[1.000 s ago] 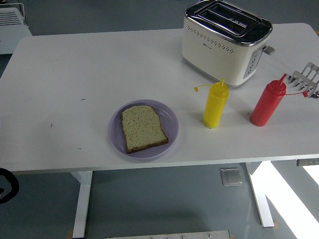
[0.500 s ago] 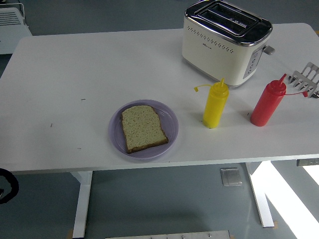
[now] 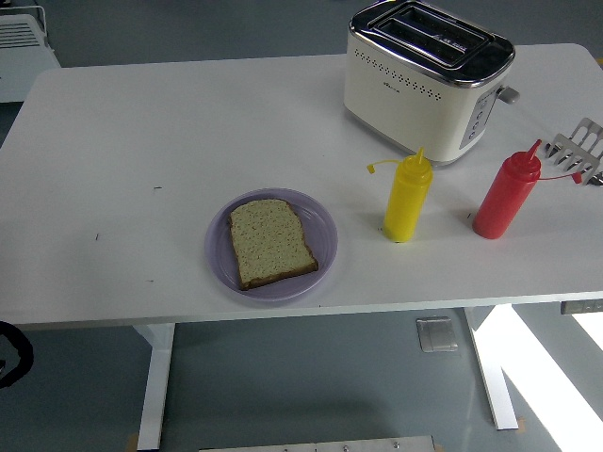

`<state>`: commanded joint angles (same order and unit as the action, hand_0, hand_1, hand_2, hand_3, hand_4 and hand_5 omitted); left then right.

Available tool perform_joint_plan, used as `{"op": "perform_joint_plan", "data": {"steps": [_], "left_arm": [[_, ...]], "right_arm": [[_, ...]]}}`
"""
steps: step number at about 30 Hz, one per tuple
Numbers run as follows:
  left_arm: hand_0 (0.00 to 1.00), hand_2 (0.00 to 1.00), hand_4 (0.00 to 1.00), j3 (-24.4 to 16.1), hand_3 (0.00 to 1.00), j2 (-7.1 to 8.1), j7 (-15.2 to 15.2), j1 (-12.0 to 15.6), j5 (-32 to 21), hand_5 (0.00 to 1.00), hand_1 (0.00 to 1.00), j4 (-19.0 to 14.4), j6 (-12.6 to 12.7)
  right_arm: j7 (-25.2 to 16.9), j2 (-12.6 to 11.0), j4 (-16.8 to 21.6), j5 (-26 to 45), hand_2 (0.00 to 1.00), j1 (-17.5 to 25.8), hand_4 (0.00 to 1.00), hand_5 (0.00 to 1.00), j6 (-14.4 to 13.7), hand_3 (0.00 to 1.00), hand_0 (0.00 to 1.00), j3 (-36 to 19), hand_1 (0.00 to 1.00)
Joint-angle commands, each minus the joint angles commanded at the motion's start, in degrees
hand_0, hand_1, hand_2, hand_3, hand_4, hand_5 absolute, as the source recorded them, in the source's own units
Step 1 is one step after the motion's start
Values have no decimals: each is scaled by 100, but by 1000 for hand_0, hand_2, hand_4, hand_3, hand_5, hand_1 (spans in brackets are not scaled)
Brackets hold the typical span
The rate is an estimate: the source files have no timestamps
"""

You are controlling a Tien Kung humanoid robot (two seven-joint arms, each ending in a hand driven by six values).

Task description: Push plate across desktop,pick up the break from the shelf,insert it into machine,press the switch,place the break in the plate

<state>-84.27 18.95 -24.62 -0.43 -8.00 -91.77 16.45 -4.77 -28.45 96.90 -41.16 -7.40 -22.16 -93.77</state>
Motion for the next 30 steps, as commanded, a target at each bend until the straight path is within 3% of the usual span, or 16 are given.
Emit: {"op": "perform_joint_plan", "data": {"steps": [23,30], "left_arm": [[778,641,656,79,629,121,108,-28,-169,998,693,-134,-39],[778,642,658,104,632,110,110,-35,-179,998,692,-141,-51]], "right_arm": [[1,-13,136,-2,761,136,785,194,72,772,731,-230,732],[4,-14,122,-26,720,149,787,192,32,771,722,-214,706]]}}
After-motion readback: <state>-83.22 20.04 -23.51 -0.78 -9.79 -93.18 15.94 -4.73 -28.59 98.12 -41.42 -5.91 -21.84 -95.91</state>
